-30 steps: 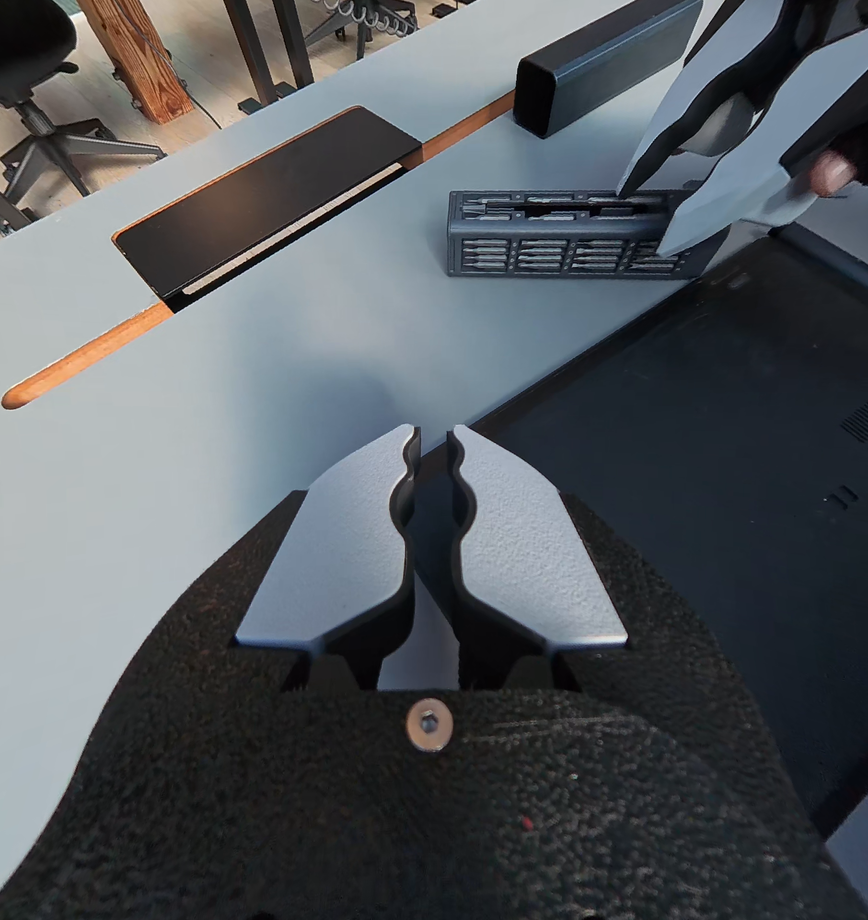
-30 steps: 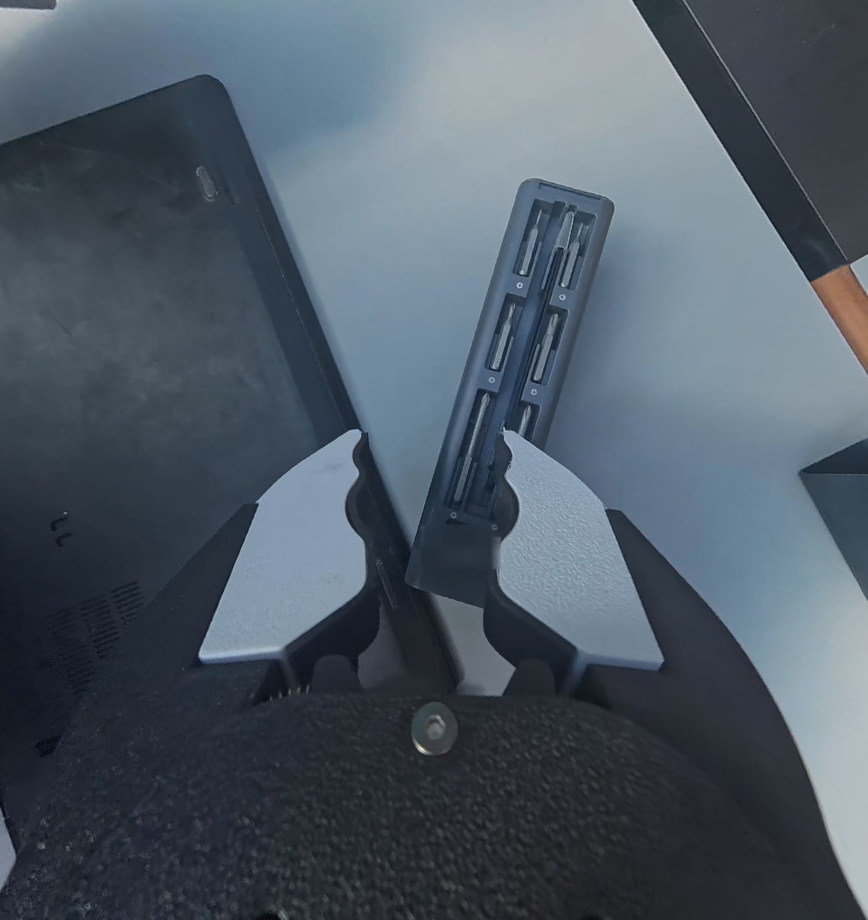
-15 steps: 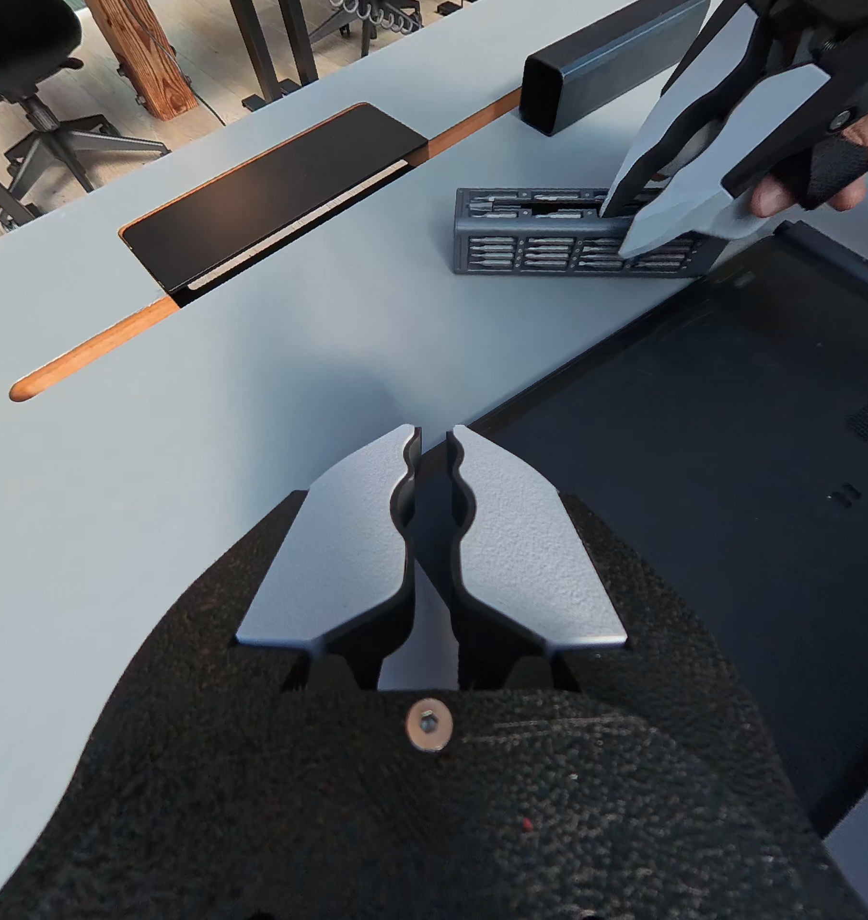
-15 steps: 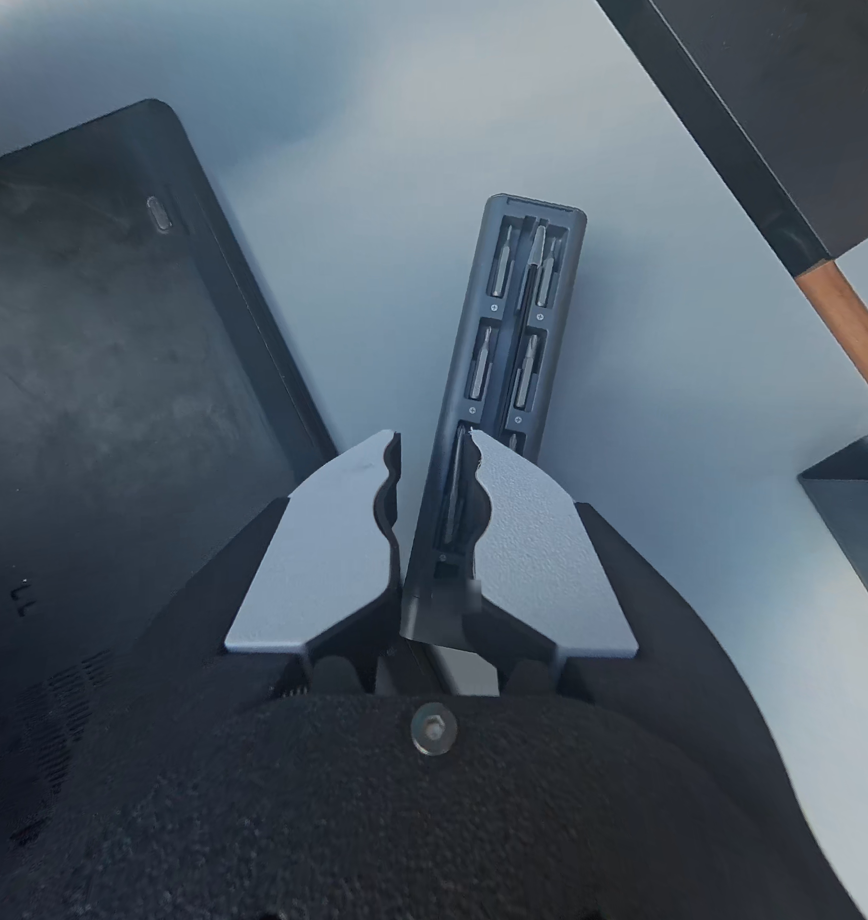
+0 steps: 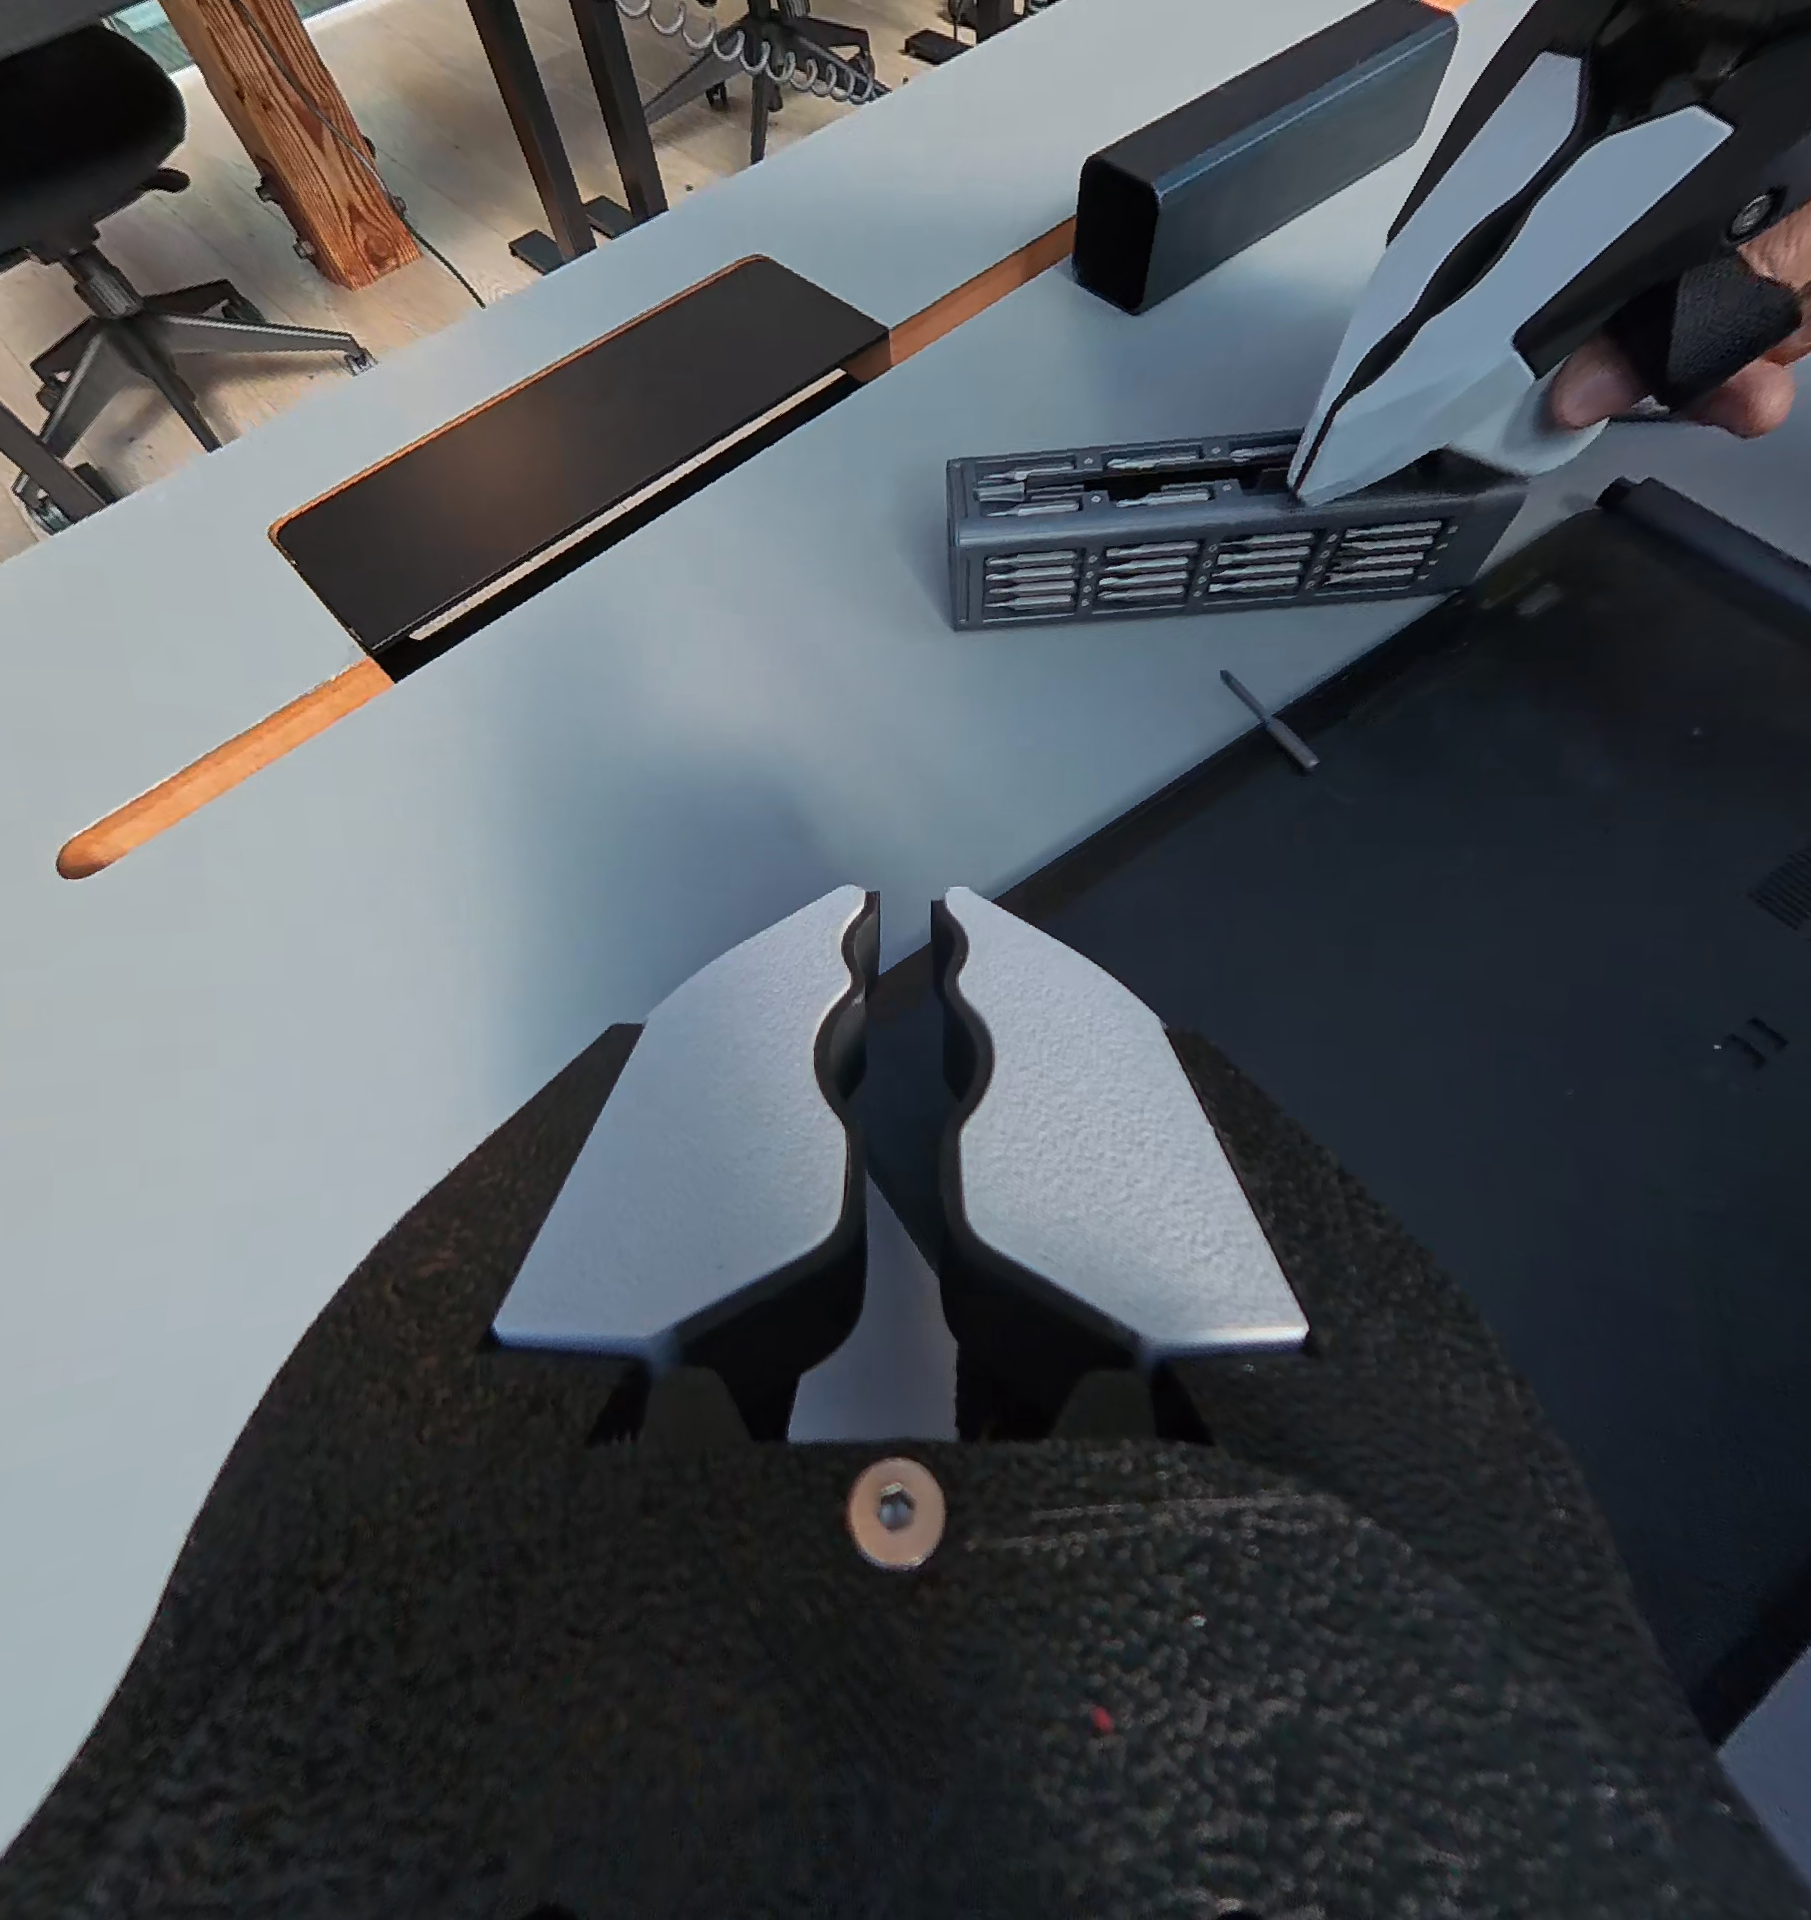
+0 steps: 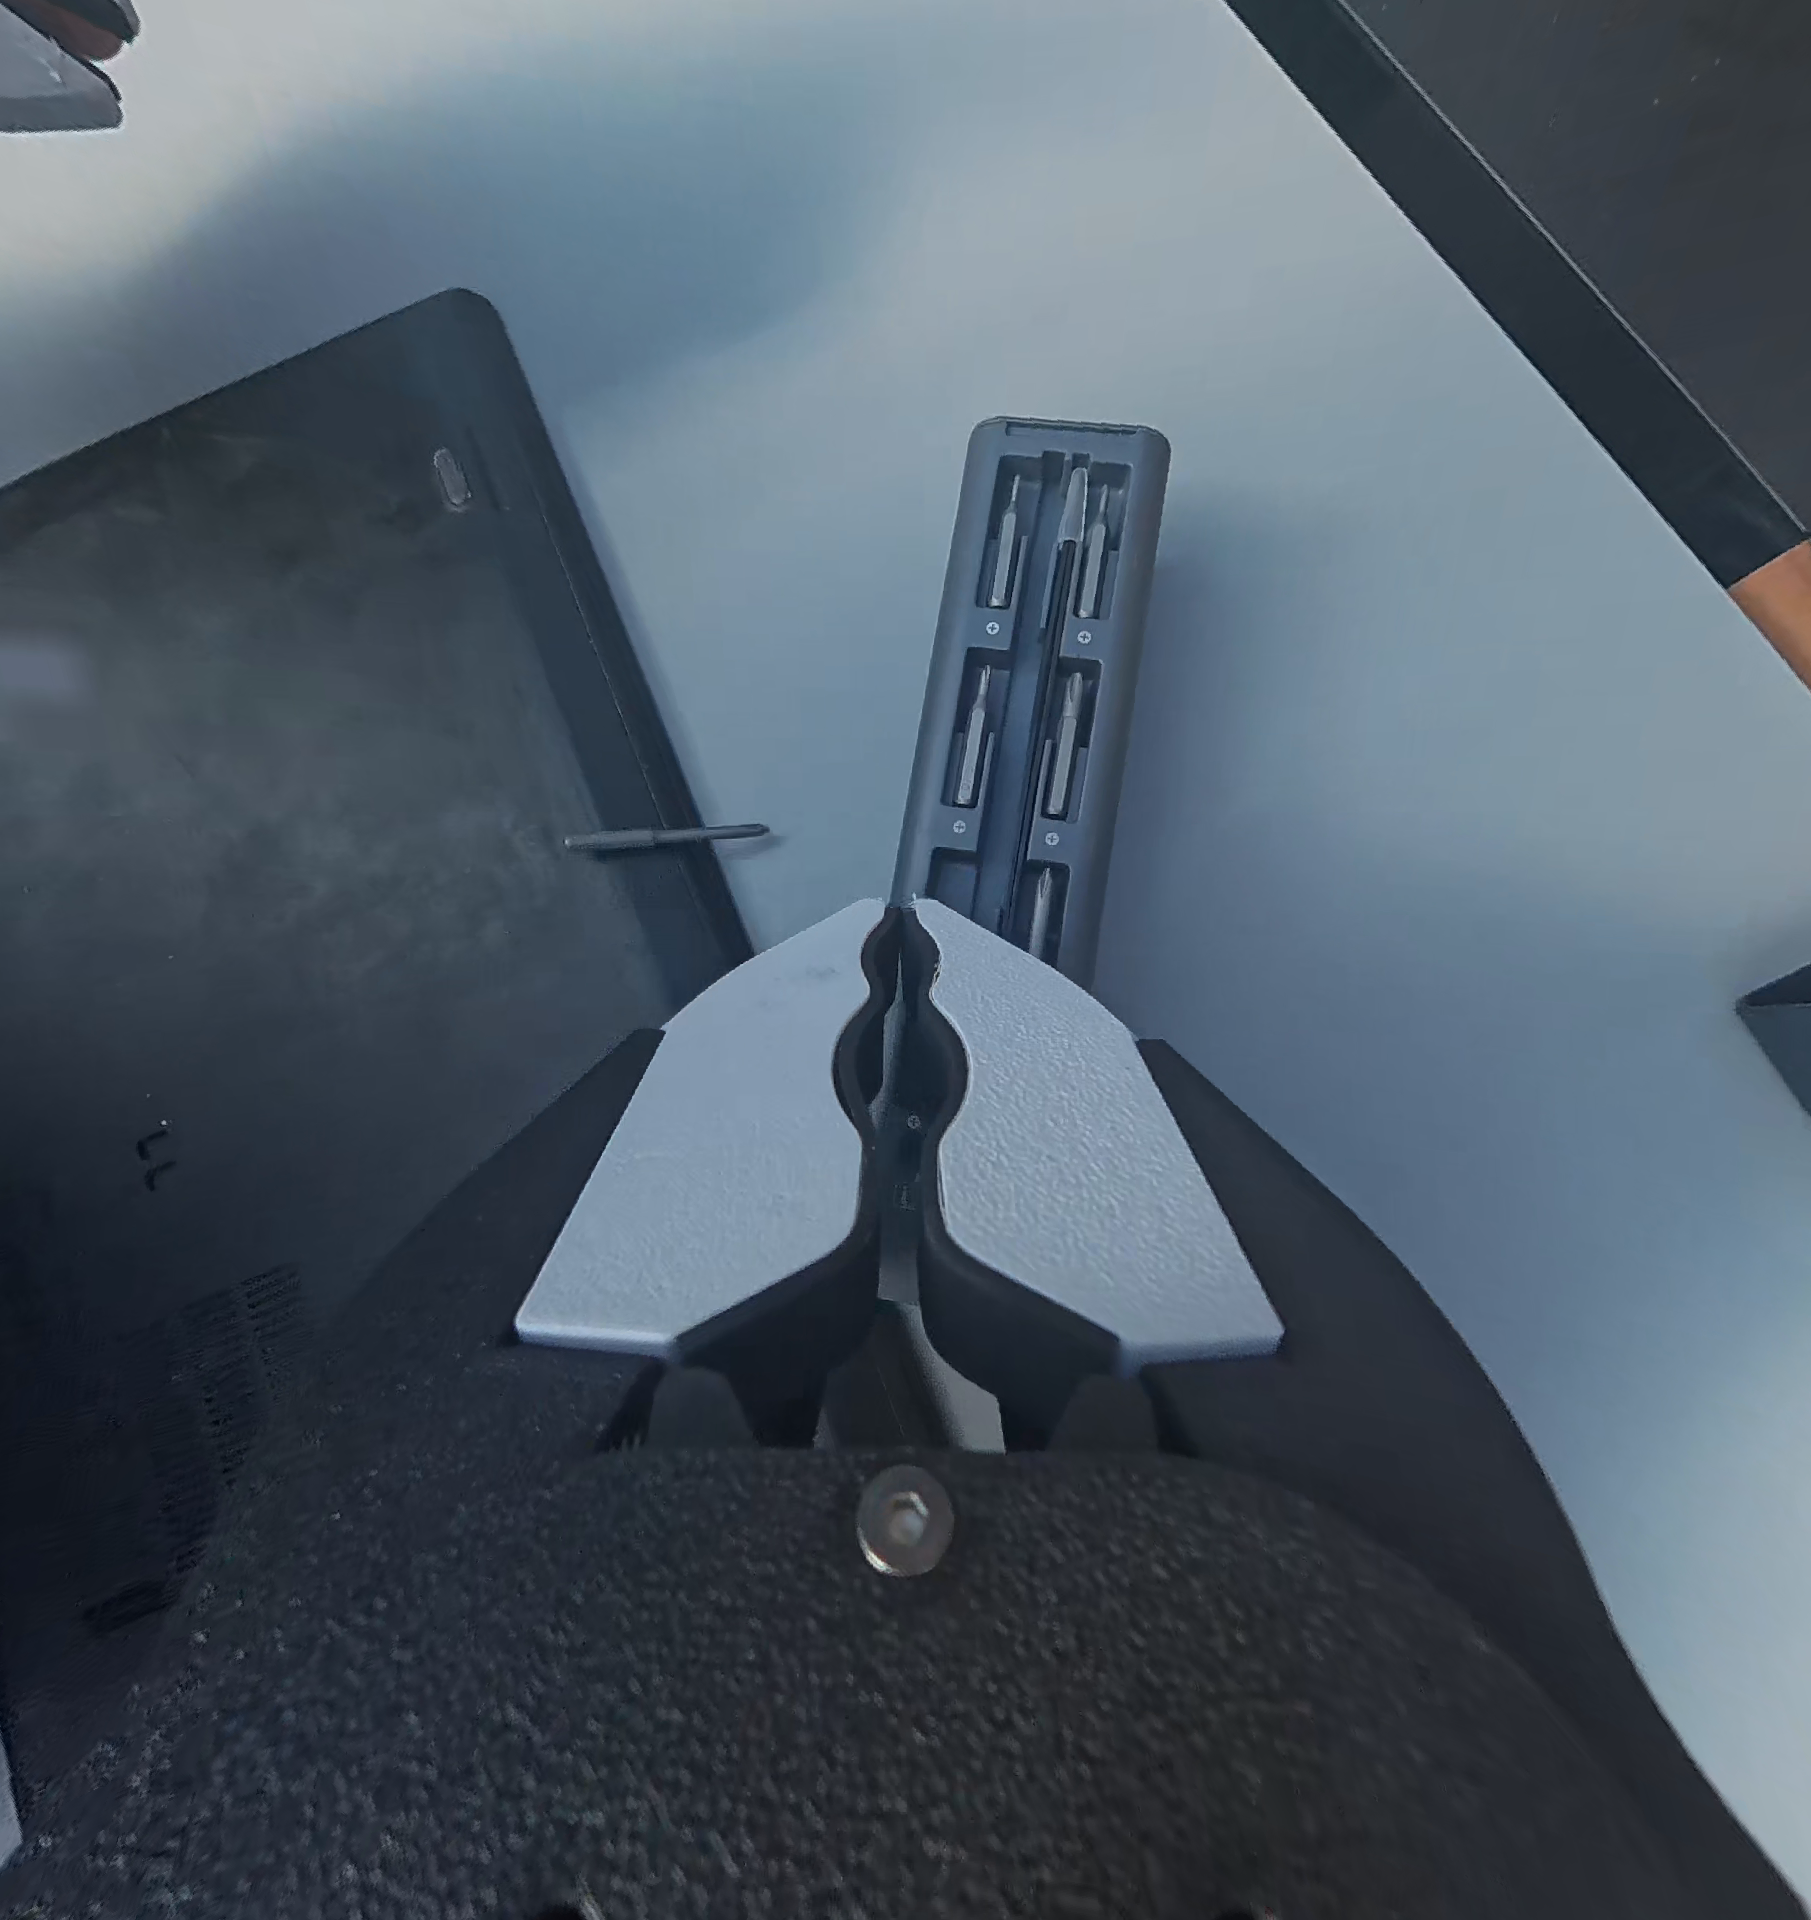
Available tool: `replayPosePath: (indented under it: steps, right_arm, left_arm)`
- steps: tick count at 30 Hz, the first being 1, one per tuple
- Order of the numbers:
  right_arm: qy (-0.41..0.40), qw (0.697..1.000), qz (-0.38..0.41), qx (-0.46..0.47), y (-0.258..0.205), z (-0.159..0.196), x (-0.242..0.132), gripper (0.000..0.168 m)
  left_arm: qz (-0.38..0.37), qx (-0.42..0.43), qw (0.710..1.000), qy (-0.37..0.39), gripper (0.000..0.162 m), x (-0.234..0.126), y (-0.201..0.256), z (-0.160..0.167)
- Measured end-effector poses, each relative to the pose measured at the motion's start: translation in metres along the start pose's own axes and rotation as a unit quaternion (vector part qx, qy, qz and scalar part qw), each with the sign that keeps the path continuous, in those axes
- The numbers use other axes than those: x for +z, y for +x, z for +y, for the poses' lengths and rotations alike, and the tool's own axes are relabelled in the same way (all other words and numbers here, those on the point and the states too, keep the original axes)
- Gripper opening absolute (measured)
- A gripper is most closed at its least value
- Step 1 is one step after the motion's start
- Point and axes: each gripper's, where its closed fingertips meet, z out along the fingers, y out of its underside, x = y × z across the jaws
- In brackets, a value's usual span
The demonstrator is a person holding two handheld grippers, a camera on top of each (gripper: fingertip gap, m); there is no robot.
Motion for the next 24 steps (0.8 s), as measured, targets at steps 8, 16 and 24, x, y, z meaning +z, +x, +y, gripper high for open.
replayPosePath:
  steps: [8,16,24]
  right_arm:
    - [-0.014,0.97,0.038,-0.239,-0.04,-0.016,-0.003,0.045]
    - [-0.099,0.959,0.02,-0.266,-0.02,-0.055,0.071,0.043]
    - [-0.098,0.978,0.074,-0.167,-0.025,-0.034,0.047,0.039]
  left_arm:
    - [0.001,0.0,1.0,-0.01,0.009,0.002,-0.004,0.006]
    - [-0.014,-0.002,1.0,-0.012,0.009,-0.001,-0.016,0.004]
    - [0.036,0.038,0.998,-0.03,0.007,0.007,-0.016,0.006]
